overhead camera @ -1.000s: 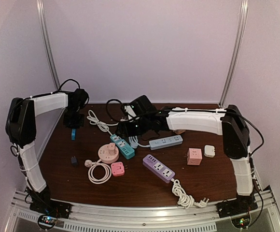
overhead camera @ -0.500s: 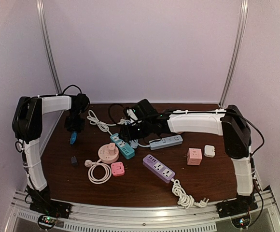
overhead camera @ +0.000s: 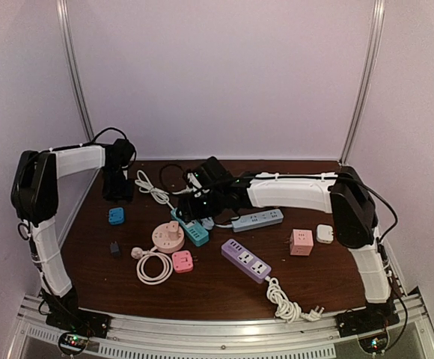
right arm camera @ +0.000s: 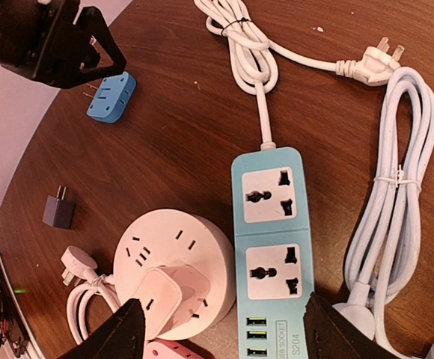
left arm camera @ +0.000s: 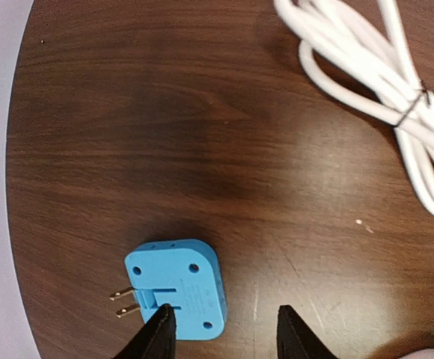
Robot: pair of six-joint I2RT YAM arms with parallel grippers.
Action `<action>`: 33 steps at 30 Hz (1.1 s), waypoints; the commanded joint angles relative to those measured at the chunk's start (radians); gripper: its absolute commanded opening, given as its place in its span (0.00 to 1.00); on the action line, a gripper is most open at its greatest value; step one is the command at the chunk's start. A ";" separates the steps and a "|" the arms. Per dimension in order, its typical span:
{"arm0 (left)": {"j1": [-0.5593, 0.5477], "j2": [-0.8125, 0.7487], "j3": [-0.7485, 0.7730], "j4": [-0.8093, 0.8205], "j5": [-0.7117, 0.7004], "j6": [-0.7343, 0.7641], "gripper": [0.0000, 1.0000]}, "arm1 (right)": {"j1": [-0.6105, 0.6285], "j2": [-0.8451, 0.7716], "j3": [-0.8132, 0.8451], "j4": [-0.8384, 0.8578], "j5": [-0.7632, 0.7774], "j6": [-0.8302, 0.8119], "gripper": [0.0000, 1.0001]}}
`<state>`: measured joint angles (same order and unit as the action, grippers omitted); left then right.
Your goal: Pull the plug off the socket
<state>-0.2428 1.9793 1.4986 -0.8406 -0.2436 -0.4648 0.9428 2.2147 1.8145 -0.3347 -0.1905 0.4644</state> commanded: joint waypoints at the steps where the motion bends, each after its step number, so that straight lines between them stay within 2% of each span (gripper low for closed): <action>1: 0.006 -0.130 -0.056 0.072 0.139 -0.004 0.48 | 0.033 0.044 0.075 -0.070 0.057 0.024 0.74; 11: 0.002 -0.378 -0.319 0.216 0.337 -0.053 0.49 | 0.096 0.100 0.154 -0.143 0.153 0.032 0.73; 22: -0.034 -0.534 -0.522 0.345 0.397 -0.143 0.49 | 0.123 0.216 0.314 -0.242 0.186 0.031 0.69; 28: -0.036 -0.591 -0.595 0.417 0.408 -0.195 0.49 | 0.123 0.241 0.337 -0.249 0.204 0.013 0.55; 33: -0.048 -0.591 -0.640 0.482 0.471 -0.232 0.49 | 0.125 0.232 0.335 -0.260 0.241 -0.024 0.32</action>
<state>-0.2764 1.4040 0.8917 -0.4706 0.1661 -0.6506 1.0611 2.4435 2.1239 -0.5694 -0.0128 0.4709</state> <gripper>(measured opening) 0.489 0.404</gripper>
